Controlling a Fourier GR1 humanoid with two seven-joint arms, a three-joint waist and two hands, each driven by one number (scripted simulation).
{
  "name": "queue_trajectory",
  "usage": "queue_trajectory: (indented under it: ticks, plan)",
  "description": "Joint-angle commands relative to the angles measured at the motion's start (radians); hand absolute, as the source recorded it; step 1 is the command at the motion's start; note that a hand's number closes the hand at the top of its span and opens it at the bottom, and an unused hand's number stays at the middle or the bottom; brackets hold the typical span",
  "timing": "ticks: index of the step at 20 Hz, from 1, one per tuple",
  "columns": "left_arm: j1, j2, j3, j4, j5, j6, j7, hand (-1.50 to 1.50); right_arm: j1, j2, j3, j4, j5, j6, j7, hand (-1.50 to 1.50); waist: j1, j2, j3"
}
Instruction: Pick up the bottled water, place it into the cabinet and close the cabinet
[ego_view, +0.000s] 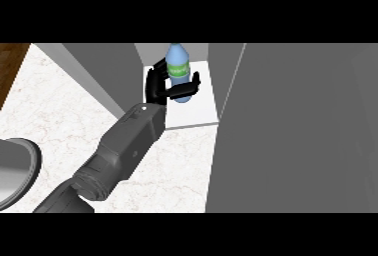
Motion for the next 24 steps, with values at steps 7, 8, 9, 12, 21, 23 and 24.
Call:
queue_trajectory:
  ticks: [7, 8, 9, 12, 21, 23, 24]
  plan:
    - [-0.064, 0.025, 0.110, 0.055, 0.076, -0.058, -0.037, 1.50, -0.018, -0.008, -0.004, -0.001, -0.005, 0.006, 0.003, -1.50, -0.020, 0.012, -0.001]
    - [-0.050, 0.000, 0.096, 0.071, 0.061, -0.053, -0.043, 1.50, -0.013, 0.007, 0.001, 0.006, 0.004, 0.004, -0.001, -1.50, -0.013, 0.008, 0.000]
    - [-0.036, 0.000, 0.102, 0.073, 0.066, -0.058, -0.063, 1.50, -0.036, -0.001, 0.012, 0.017, 0.013, 0.005, -0.004, -1.50, -0.015, 0.018, -0.001]
    - [-0.056, 0.000, 0.092, 0.098, 0.051, -0.070, -0.045, 1.50, -0.040, -0.005, 0.006, 0.008, 0.010, -0.005, 0.003, -1.50, -0.018, 0.015, -0.001]
    - [-0.093, 0.002, 0.099, 0.129, 0.044, -0.048, -0.079, -1.50, -0.057, -0.007, 0.001, 0.054, 0.001, 0.013, -0.009, -1.50, -0.014, 0.017, 0.000]
    - [-0.104, 0.016, 0.102, 0.135, 0.045, -0.057, -0.063, -1.50, -0.052, -0.003, 0.003, 0.062, -0.004, 0.026, -0.012, -1.50, -0.025, 0.020, 0.000]
    - [-0.095, 0.024, 0.103, 0.141, 0.045, -0.051, -0.084, -1.50, -0.046, 0.000, 0.007, 0.016, -0.003, 0.021, -0.008, -1.50, -0.036, 0.021, -0.001]
